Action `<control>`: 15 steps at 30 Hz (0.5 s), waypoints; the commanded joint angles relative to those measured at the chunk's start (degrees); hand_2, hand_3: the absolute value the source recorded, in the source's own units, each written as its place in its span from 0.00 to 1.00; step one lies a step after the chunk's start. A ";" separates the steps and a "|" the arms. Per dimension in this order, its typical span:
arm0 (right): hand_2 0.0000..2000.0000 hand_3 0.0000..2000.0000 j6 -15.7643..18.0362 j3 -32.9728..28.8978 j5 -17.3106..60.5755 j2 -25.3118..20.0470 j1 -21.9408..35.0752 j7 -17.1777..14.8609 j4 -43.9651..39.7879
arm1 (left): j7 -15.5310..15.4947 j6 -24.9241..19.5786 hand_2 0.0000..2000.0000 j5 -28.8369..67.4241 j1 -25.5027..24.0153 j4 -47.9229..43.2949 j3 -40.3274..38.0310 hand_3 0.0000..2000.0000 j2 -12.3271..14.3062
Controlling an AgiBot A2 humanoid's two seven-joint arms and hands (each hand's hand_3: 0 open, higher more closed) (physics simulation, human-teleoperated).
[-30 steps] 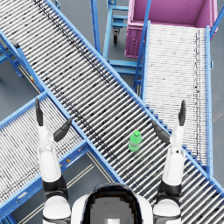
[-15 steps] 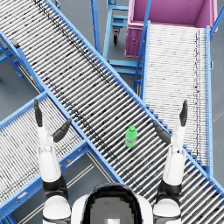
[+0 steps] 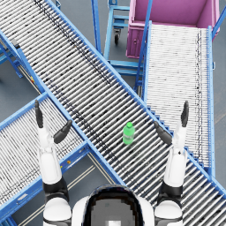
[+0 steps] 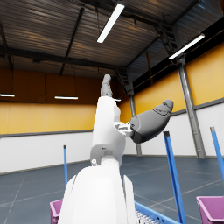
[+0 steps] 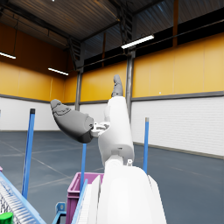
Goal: Pick up the oil and place it on the left assembly line, put the cola on the right, and keep Sprite still
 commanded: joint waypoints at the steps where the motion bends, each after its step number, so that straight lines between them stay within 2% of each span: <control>1: 0.00 0.00 0.00 -0.36 0.00 0.33 1.35 0.00 0.42 | 0.00 0.00 0.00 0.00 0.17 -0.04 0.00 0.00 -0.04; 3: 0.00 0.00 0.00 -0.20 0.00 0.05 0.40 0.00 0.28 | 0.00 0.00 0.00 0.00 1.80 -0.46 0.19 0.00 -0.43; 4: 0.00 0.00 0.00 -0.41 0.00 0.39 1.74 0.00 0.75 | 0.00 0.00 0.00 0.00 0.67 -0.18 0.08 0.00 -0.15; 15: 0.00 0.00 0.00 0.29 0.00 -0.17 0.34 0.00 0.34 | 0.00 0.00 0.00 0.00 0.40 -0.58 2.34 0.00 0.01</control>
